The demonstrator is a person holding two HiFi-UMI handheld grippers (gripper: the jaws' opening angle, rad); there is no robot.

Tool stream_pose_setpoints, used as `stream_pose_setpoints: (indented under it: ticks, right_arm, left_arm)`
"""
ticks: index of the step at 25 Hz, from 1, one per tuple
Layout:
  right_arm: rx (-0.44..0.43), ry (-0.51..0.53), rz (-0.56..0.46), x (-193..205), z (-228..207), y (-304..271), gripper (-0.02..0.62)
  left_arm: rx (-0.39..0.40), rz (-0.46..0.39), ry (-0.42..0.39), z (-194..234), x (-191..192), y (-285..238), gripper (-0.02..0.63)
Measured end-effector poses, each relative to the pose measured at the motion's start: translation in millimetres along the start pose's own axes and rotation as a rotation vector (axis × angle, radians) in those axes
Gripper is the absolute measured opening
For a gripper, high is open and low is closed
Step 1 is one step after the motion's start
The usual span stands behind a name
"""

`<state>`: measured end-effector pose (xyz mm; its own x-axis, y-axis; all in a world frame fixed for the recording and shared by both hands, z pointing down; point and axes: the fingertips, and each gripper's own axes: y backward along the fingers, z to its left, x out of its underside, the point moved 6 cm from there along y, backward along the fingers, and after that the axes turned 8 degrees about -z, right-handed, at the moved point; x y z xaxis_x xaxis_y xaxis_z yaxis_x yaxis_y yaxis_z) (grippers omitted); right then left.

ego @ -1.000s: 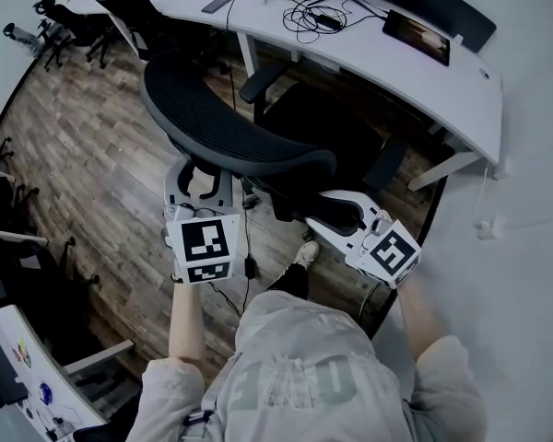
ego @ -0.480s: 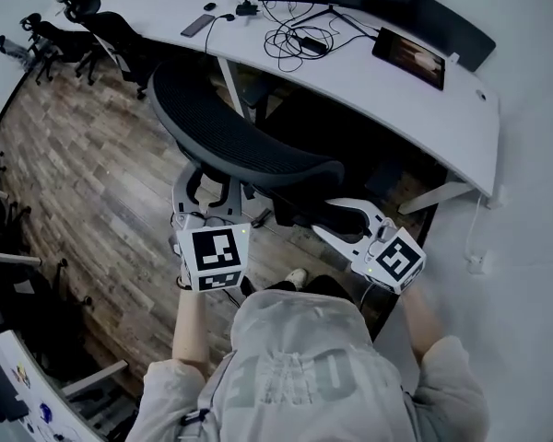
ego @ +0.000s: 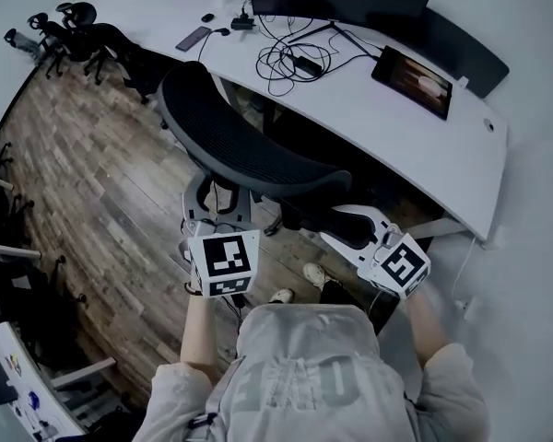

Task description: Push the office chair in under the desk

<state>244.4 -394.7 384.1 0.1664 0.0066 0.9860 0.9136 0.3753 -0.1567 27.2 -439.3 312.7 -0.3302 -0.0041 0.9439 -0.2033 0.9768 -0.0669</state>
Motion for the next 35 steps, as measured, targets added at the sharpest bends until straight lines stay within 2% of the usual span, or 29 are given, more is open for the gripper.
stream_pose_setpoints:
  ticks: [3, 16, 23, 28, 35]
  right_arm:
    - [-0.036, 0.008, 0.018, 1, -29, 14, 0.149]
    - [-0.072, 0.049, 0.010, 12, -130, 55, 0.149]
    - [-0.027, 0.096, 0.008, 18, -179, 70, 0.149]
    - [-0.053, 0.102, 0.043, 20, -189, 69, 0.150]
    - [-0.054, 0.091, 0.014, 17, -192, 65, 0.152]
  left_arm:
    - [-0.019, 0.004, 0.004, -18, -9, -22, 0.157]
    - [-0.072, 0.010, 0.006, -74, -33, -97, 0.156]
    - [-0.077, -0.006, 0.006, -96, -42, -131, 0.155]
    - [-0.111, 0.009, 0.017, -98, -42, -147, 0.153]
    - [-0.104, -0.006, 0.022, -93, -44, -152, 0.152]
